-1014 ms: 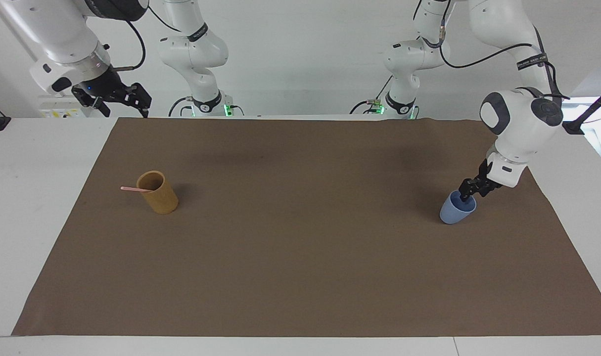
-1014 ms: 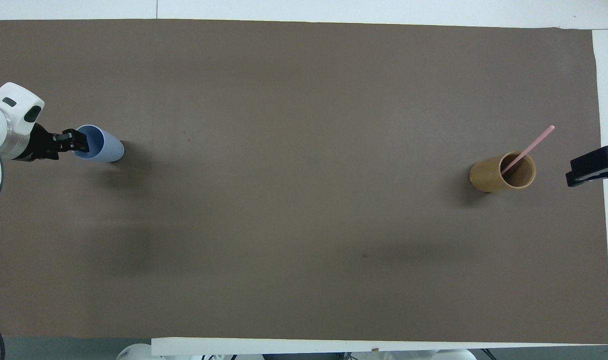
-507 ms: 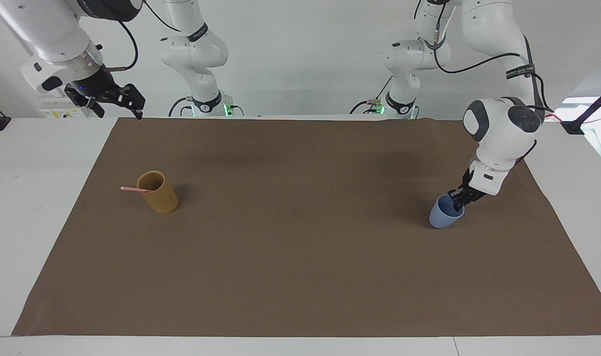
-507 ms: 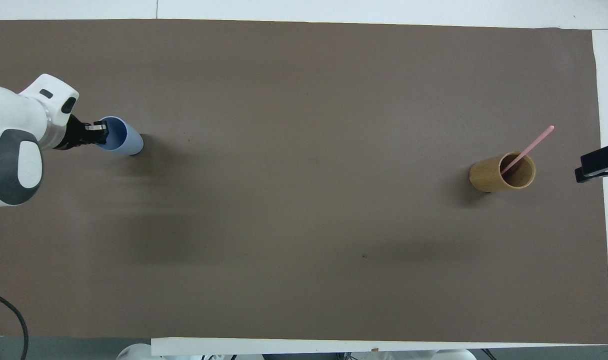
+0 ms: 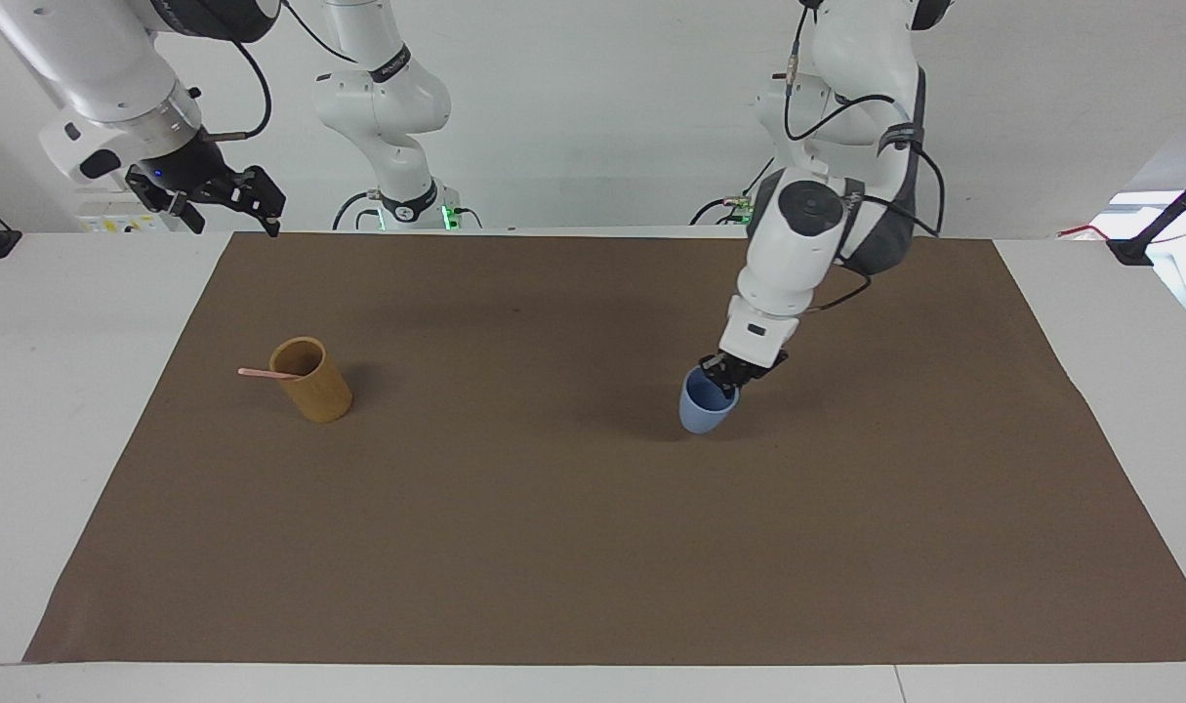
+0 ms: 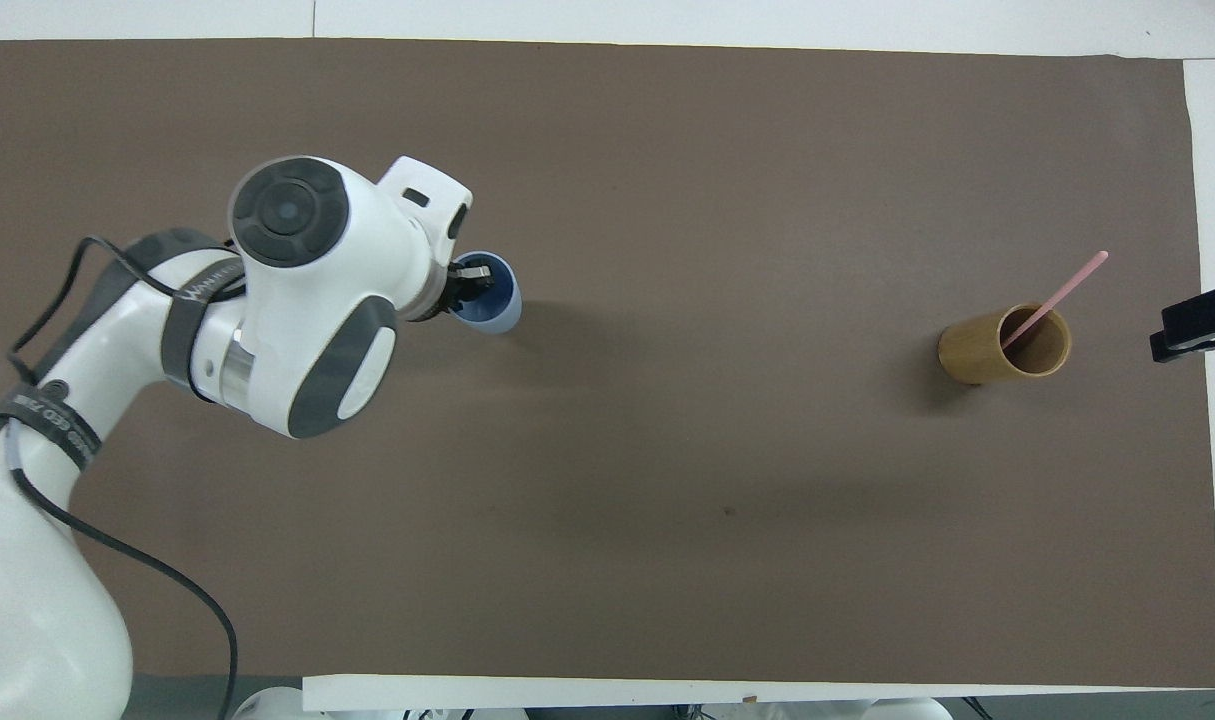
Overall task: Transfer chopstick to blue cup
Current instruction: 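Grasp the light blue cup with the left gripper and lift it, then set the blue cup down at the table center and release it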
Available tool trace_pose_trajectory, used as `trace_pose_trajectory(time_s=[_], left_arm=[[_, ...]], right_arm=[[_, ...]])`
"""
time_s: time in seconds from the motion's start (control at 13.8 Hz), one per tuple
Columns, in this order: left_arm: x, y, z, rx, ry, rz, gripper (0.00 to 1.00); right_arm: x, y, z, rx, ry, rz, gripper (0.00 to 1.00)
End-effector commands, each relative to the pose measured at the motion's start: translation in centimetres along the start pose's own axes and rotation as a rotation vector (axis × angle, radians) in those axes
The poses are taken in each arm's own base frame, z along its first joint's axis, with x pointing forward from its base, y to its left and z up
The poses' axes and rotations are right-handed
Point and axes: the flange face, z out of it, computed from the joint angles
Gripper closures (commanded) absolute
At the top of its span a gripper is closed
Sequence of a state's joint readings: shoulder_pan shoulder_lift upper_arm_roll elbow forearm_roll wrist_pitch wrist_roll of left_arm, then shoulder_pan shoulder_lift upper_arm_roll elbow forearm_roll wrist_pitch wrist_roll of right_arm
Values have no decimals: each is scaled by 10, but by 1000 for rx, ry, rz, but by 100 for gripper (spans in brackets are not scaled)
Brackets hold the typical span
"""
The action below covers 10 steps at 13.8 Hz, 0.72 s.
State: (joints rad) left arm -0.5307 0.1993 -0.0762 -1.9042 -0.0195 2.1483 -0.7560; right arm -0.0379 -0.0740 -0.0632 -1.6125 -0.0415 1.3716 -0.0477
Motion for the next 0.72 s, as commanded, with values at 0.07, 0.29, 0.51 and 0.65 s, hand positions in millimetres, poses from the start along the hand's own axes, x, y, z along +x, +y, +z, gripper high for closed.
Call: trace_pose_trajectory(time_s=[0.07, 0.29, 0.51, 0.65], left_arm=[[-6, -2, 6, 1, 4, 38, 0], [3, -4, -19, -9, 24, 24, 0], [26, -36, -80, 38, -9, -32, 0], [47, -83, -131, 65, 6, -56, 0]], right_arm=[[-5, 3, 1, -5, 11, -19, 0], [-5, 0, 1, -8, 12, -22, 0], [-6, 0, 2, -6, 5, -21, 0], [-5, -3, 1, -7, 13, -33, 0]])
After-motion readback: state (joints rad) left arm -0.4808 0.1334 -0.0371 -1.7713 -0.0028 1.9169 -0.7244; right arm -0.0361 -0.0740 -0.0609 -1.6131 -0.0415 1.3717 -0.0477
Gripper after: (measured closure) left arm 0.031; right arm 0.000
